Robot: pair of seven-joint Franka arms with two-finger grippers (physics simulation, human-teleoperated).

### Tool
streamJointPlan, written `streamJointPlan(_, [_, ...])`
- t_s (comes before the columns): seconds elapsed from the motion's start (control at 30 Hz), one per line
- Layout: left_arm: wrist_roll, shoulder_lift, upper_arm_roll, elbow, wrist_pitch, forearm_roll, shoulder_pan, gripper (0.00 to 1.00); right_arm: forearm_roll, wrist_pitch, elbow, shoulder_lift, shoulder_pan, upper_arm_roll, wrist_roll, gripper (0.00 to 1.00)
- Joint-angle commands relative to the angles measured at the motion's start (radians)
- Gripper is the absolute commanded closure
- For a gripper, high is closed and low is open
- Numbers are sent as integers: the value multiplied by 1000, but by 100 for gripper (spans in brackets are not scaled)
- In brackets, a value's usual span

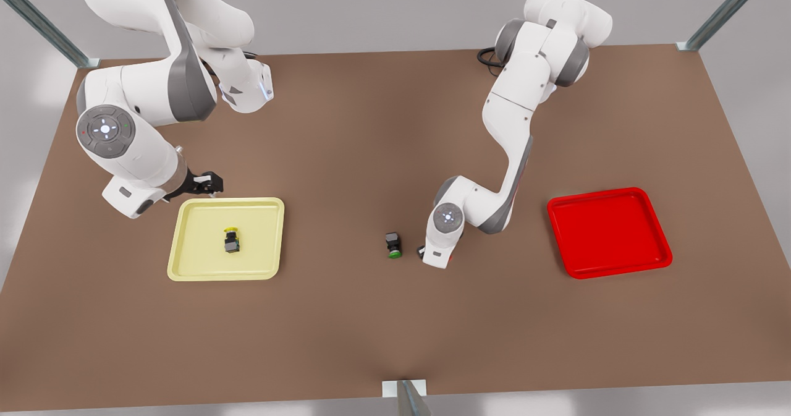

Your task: Place the switches on the corresponding trays according to their colors

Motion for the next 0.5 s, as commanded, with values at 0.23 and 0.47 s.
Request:
streamJointPlan(0.23, [-2,-2,-1,0,-2,3,-1,48,0,0,0,1,0,0,0,0])
streamJointPlan(0.47, [0,-3,-1,2,-9,3,-1,50,0,0,0,3,0,0,0,0])
